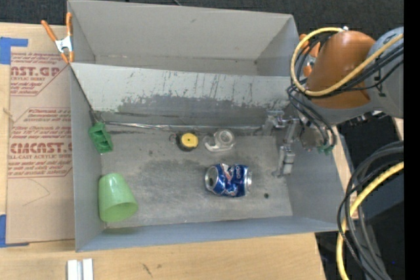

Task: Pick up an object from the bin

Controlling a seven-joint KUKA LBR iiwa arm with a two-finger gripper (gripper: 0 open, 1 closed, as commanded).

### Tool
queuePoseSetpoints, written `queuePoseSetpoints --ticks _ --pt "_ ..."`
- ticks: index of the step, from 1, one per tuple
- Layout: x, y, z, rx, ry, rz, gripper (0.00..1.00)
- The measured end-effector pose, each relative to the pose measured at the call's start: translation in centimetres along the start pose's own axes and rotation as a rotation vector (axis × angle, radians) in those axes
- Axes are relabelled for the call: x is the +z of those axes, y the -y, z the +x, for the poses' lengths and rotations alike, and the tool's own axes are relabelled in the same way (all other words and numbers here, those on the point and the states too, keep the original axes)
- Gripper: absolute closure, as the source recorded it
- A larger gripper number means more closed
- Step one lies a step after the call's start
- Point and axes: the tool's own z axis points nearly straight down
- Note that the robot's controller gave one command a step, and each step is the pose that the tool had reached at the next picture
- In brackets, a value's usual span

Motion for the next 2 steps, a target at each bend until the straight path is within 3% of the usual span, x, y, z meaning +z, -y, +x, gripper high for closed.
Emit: queuePoseSetpoints --ticks 1,2 --pt "6.0 -7.9 3.1 0.050 -0.009 -0.006 0.00" --pt "6.5 -14.3 5.6 0.042 -0.003 -0.004 0.00"
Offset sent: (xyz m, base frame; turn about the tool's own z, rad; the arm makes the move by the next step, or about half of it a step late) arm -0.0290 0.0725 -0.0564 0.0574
